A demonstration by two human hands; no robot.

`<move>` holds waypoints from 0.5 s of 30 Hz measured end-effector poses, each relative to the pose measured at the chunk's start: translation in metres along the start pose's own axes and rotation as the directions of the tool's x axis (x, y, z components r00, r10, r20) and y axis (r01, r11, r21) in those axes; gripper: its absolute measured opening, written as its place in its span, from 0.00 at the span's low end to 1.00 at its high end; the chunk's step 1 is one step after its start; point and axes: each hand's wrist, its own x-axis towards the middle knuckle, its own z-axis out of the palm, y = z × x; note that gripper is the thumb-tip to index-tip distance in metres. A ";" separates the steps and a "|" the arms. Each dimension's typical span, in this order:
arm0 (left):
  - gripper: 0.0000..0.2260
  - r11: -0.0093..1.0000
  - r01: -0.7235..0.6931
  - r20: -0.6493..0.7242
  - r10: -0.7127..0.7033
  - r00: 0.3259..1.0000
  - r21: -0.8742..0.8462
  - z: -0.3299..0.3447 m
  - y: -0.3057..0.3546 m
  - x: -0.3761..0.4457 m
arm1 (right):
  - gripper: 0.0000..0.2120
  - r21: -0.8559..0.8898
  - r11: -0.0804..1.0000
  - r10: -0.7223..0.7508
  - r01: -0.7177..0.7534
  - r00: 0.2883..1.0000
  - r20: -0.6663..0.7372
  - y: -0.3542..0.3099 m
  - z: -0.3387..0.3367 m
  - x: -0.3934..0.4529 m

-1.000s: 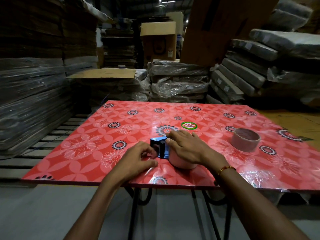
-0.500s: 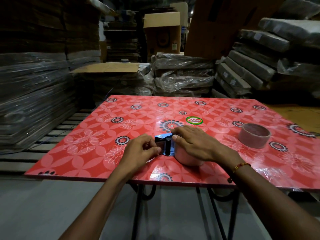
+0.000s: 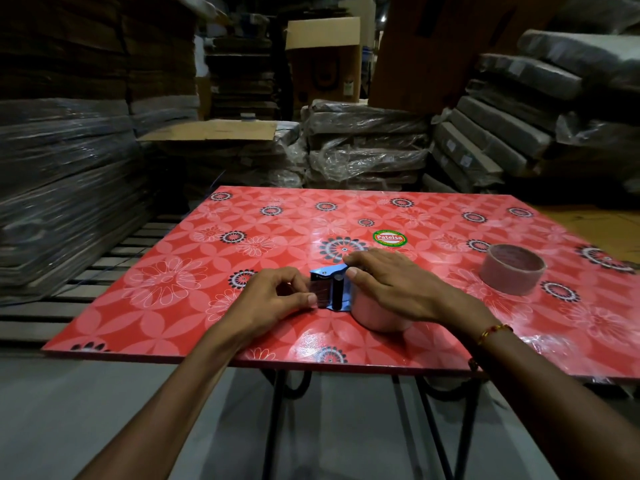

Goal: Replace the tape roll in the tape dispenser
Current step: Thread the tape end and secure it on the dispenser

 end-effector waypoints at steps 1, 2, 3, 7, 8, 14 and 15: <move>0.06 1.000 -0.001 0.019 0.002 1.000 -0.017 -0.001 -0.001 0.001 | 0.20 0.005 1.000 0.002 -0.002 1.000 0.007 0.000 -0.001 0.000; 0.06 0.999 -0.001 0.038 0.002 0.999 -0.033 -0.002 -0.001 0.001 | 0.20 0.005 1.000 0.003 -0.003 1.000 0.013 0.000 -0.002 0.001; 0.06 0.999 0.004 0.053 -0.002 0.999 -0.045 -0.004 -0.002 0.002 | 0.20 0.006 1.000 0.006 -0.006 1.000 0.018 0.000 -0.002 0.001; 0.07 0.996 0.035 0.112 -0.026 0.993 -0.081 -0.011 -0.005 0.005 | 0.26 0.009 1.000 -0.001 0.001 1.000 0.021 0.001 -0.003 0.001; 0.06 0.994 0.041 0.132 -0.027 0.991 -0.103 -0.013 -0.007 0.007 | 0.29 0.013 1.000 -0.010 0.010 1.000 0.018 0.001 -0.003 0.001; 0.06 0.978 0.047 0.287 0.014 0.958 -0.203 -0.024 -0.006 0.016 | 0.34 0.036 0.998 -0.044 0.043 0.999 0.018 0.007 -0.003 -0.001; 0.05 0.975 0.061 0.313 0.009 0.950 -0.212 -0.026 -0.006 0.018 | 0.33 0.044 0.998 -0.048 0.047 0.999 0.023 0.008 -0.004 -0.002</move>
